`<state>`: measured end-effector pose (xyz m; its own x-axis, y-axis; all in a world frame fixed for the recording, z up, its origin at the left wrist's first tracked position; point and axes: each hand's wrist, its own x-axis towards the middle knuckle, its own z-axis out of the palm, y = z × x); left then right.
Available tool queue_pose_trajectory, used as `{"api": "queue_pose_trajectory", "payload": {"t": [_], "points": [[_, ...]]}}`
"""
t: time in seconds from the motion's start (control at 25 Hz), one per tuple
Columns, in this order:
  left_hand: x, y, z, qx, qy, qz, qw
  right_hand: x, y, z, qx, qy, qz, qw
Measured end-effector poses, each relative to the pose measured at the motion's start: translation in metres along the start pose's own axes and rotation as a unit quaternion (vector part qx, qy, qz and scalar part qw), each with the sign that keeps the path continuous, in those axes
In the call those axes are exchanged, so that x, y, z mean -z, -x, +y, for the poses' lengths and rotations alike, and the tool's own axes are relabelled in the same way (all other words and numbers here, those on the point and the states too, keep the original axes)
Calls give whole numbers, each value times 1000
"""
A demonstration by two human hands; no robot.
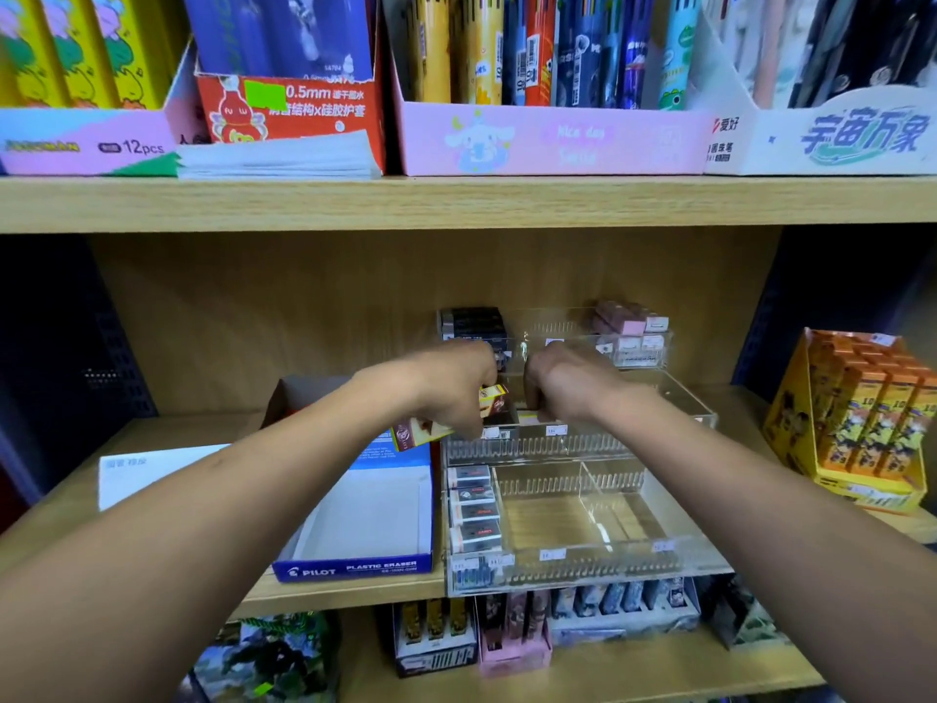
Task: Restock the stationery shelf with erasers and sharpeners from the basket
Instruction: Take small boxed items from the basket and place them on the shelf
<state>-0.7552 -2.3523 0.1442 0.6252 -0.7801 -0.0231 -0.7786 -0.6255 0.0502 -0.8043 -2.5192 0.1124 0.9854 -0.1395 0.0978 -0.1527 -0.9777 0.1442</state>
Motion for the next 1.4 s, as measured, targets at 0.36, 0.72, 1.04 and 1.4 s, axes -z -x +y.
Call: {"api": "queue_pose_trajectory", "payload": {"t": [0.36,0.72,1.04,1.4], "points": [[15,-2,15,120,525,-48,841,13,33,17,89,-667,12,739],[10,-10,-6,179,560,-154,794,10,38,54,16,-563,73,823],[-7,-19,-1,166,562,40,809,-4,26,44,-34,-371,11,928],[-31,-27,-5,170,606,103,770,0,1,29,-10,-174,-84,981]]}}
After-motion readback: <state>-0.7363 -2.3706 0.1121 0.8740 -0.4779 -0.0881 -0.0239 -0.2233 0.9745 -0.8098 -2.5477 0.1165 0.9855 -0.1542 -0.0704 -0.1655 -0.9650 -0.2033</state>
